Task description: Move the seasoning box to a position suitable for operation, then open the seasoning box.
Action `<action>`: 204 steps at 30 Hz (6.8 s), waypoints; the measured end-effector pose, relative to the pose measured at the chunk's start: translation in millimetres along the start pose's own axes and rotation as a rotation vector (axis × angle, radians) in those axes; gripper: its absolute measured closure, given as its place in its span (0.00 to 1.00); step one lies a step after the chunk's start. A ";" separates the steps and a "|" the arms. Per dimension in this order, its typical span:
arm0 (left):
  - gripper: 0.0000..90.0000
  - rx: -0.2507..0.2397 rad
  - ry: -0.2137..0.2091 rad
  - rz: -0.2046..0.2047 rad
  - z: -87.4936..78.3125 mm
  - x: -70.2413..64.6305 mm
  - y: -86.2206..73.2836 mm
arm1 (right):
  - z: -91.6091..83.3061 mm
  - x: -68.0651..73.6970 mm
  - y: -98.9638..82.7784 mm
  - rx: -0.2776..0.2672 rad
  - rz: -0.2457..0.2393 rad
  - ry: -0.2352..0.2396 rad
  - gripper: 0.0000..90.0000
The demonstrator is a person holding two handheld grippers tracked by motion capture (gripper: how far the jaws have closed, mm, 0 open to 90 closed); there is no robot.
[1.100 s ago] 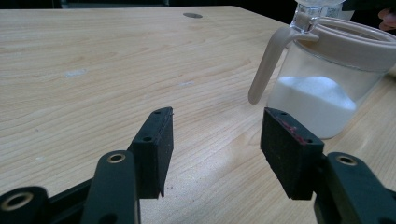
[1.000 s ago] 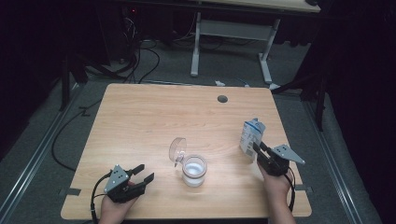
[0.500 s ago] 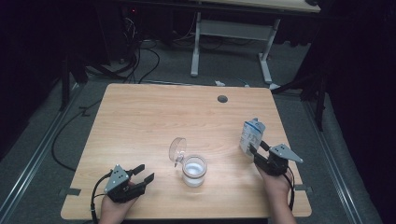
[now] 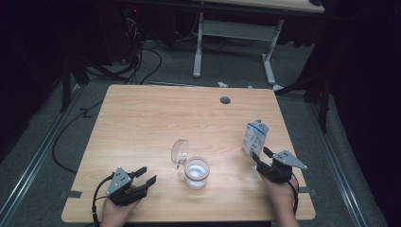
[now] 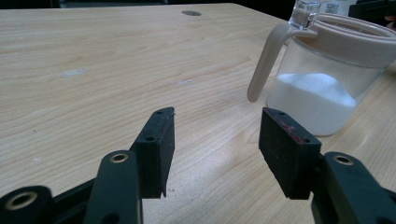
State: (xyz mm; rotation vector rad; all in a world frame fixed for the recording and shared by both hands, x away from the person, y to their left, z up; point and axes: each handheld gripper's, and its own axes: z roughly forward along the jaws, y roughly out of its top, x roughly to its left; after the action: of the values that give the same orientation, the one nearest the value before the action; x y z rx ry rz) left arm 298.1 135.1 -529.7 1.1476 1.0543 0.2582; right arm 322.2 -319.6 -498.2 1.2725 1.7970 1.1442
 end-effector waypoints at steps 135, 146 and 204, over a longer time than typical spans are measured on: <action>1.00 0.108 0.047 0.033 122.4 -46.0 -23.5 | -5.5 140.4 -5.5 0.096 -0.259 0.374 0.99; 1.00 0.080 0.068 0.008 99.0 -40.1 -12.2 | -7.6 140.9 -5.2 0.082 -0.248 0.385 0.99; 0.85 -0.038 0.137 -0.018 19.0 -7.6 7.0 | 40.3 129.2 15.6 0.061 -0.169 0.266 1.00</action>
State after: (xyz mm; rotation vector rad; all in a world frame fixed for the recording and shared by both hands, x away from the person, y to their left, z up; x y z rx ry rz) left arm 311.4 121.5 -519.3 1.0981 1.1754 0.3452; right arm 321.8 -183.4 -503.2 1.0156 2.1042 1.2163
